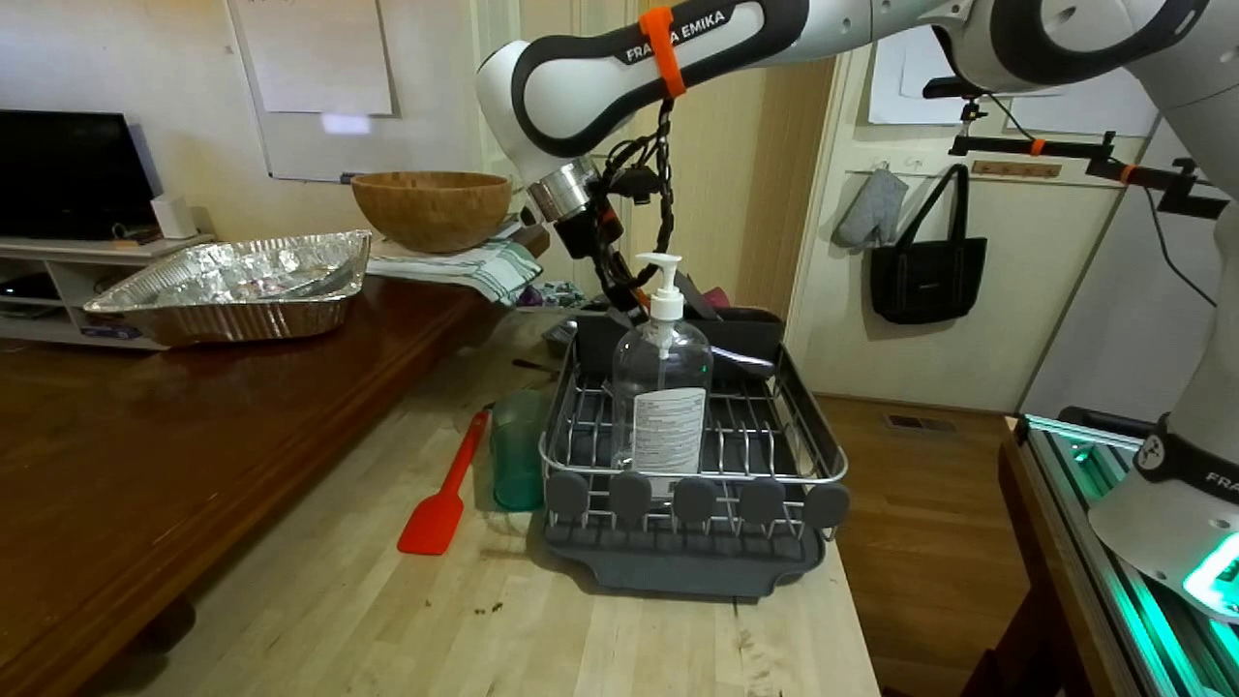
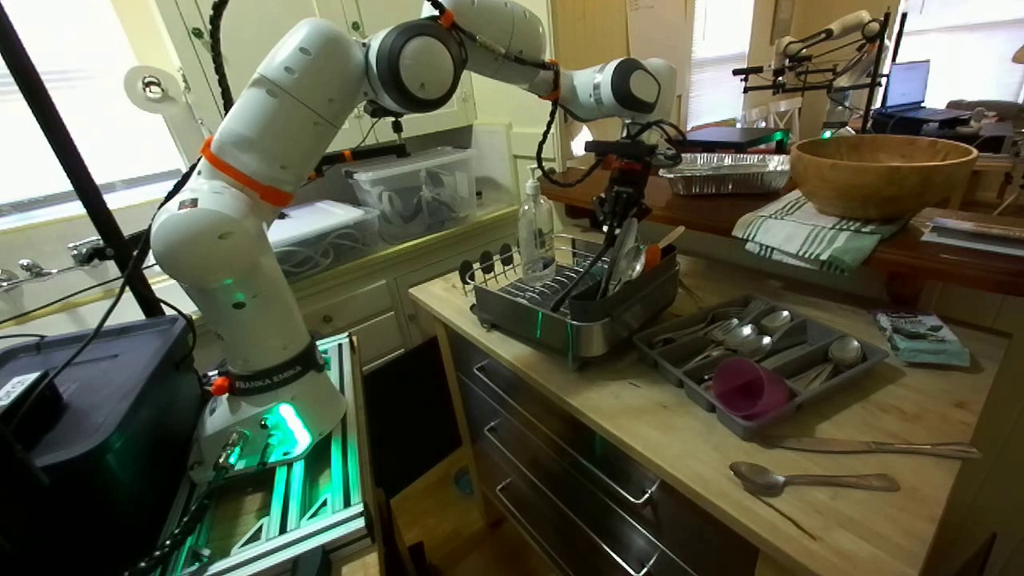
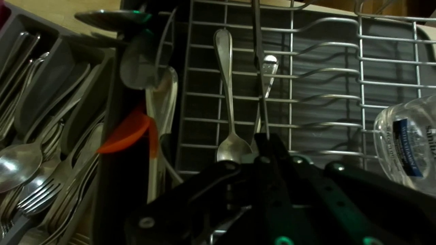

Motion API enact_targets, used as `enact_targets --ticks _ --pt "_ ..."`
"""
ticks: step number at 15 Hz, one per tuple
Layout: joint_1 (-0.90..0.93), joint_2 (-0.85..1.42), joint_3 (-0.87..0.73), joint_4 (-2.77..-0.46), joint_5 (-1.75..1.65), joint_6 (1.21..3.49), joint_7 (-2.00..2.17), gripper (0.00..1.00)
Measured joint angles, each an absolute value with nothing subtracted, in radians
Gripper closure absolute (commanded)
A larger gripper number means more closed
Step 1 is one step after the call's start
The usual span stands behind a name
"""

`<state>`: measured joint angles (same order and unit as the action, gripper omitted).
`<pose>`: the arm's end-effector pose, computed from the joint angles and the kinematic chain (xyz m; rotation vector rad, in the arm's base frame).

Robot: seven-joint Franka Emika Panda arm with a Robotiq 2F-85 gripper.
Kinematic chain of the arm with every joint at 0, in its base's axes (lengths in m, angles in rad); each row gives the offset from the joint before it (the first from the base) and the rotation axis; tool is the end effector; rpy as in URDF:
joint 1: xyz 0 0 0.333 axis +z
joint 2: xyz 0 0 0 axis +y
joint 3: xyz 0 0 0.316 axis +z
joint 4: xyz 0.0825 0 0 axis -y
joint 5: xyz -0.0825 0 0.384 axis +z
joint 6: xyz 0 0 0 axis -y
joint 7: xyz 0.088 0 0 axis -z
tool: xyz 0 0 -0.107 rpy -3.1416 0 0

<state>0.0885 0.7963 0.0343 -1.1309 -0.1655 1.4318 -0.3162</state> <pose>0.6970 0.0599 0.3036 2.8786 0.6640 -0.7634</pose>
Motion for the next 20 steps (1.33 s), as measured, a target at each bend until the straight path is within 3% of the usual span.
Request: enact_targets --ticks 20 --pt "0.131 1.131 0.044 -0.673 -0.178 1.126 -0.425 0.99"
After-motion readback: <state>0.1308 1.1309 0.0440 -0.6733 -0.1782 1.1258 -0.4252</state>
